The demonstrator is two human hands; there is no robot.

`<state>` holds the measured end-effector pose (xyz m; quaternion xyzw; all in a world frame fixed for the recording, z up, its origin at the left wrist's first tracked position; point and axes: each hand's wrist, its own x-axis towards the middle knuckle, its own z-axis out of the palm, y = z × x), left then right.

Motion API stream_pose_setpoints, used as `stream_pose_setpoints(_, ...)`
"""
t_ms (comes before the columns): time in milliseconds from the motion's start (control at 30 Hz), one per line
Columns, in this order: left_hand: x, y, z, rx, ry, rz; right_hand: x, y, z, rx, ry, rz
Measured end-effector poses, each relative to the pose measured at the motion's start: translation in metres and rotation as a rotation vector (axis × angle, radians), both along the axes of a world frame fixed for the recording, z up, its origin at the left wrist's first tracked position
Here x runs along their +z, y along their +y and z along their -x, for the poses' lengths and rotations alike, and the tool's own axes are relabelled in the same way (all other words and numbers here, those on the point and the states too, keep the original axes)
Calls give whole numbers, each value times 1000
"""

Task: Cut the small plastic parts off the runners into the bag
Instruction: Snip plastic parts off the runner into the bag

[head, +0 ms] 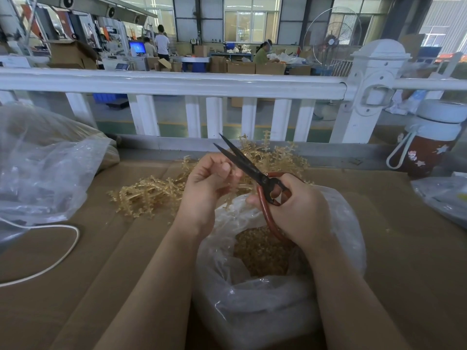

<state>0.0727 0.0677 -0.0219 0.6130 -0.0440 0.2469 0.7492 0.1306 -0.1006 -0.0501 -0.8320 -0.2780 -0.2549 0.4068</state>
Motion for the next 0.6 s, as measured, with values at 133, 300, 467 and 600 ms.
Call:
stream_pose_setpoints(133,2,10,2,-82,72,337,0,0,-1,-12,16,-91)
stream_pose_setpoints(300,2,16,4,-188,63,578,0,0,-2,-35,34,-89)
stream_pose_setpoints(467,4,21,5,-252,5,715,-1,-1,-2,-73,47,-68)
stream_pose_setpoints(600,4,34,6,-55,-46,752,-3,-2,-3,-71,46,-57)
